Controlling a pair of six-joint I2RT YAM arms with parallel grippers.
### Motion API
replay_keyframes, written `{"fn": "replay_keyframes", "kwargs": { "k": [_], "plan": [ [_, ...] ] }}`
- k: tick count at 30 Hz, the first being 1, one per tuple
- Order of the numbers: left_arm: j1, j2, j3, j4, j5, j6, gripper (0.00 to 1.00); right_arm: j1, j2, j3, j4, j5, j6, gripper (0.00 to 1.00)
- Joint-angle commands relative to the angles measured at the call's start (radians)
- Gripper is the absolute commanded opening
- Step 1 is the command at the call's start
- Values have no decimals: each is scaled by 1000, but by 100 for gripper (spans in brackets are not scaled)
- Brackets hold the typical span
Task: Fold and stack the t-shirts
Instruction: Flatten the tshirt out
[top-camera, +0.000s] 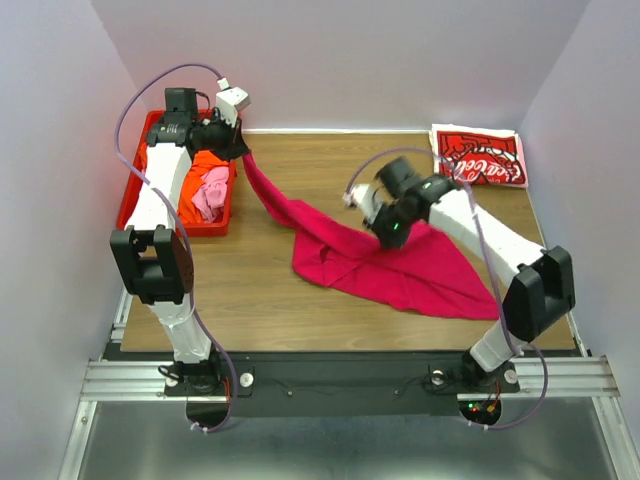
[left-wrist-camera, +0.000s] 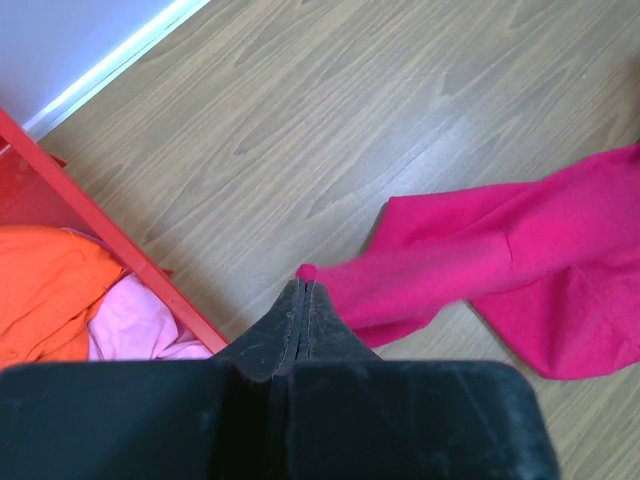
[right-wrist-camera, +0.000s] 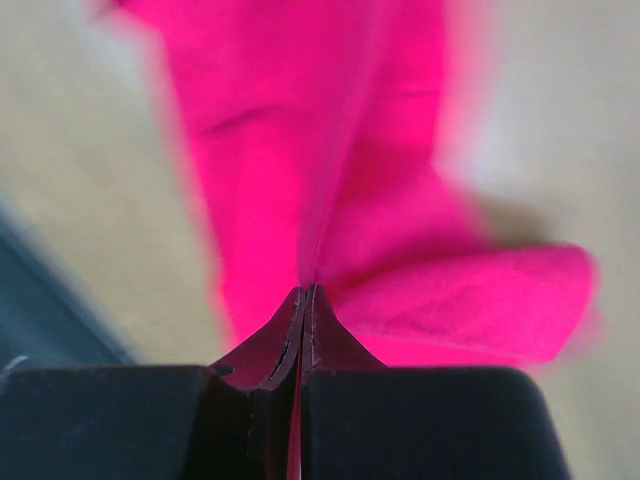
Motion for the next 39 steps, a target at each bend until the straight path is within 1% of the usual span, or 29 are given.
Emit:
{"fn": "replay_keyframes", "kwargs": {
  "k": [1,3,4,5,6,7,8,9,10,11,12,13,14,15,16,17,19,20,21,24,26,27,28,33,36,39],
  "plan": [
    [0,-32,11,37,10,-9,0,220,-17,-201,-82,-157,96,1],
    [-2,-25,11,36,8,-9,0,310,-7,-241,-39,-234,126,1],
    [0,-16,14,31,8,-12,0,364,13,-232,-28,-275,160,8],
    [-2,-13,20,25,8,-12,0,367,25,-206,-25,-295,165,19],
    [0,-7,28,22,8,-9,0,360,42,-177,-28,-291,180,36],
    [0,-4,30,13,8,-6,0,353,39,-149,-26,-236,174,41],
    [-2,-4,30,10,7,-4,0,340,27,-101,-23,-207,165,43],
    [-2,-5,28,8,7,2,0,300,13,-86,-14,-163,151,48],
    [0,-7,23,5,7,5,0,275,-14,-70,-12,-144,141,50],
    [0,-7,22,5,5,6,0,252,-26,-74,-14,-124,127,50],
    [0,-7,19,4,5,8,0,231,-42,-91,-14,-103,90,47],
    [0,-8,16,2,4,12,0,196,-62,-114,-15,-43,69,45],
    [0,-8,13,4,4,14,0,183,-95,-141,-14,-11,47,43],
    [0,-8,10,4,5,14,0,169,-114,-205,-14,14,29,42],
    [-2,-7,8,5,8,16,0,136,-126,-230,-9,43,13,41],
    [-2,-7,5,7,10,11,0,119,-135,-253,-6,43,13,41],
    [0,-5,-6,16,16,6,0,74,-140,-284,0,36,13,41],
    [0,-4,-10,17,17,3,0,59,-137,-284,4,28,13,42],
    [-3,-5,-15,19,16,2,0,41,-125,-284,14,17,13,46],
    [-3,-8,-20,19,16,2,0,-97,-56,-237,-3,-73,25,47],
    [-3,-10,-21,16,11,5,0,-139,-24,-203,-37,-140,21,46],
    [-3,-12,-20,16,10,8,0,-166,-10,-213,-64,-177,18,46],
    [-3,-10,-20,16,7,9,0,-177,-11,-214,-68,-194,25,46],
    [-3,-7,-21,13,16,8,0,-203,-37,-342,-54,-246,74,47],
    [-3,-8,-30,16,16,9,0,-222,-40,-373,-39,-276,107,47],
    [-3,-15,-36,22,13,6,0,-223,-27,-367,-20,-254,151,47]
  ]
}}
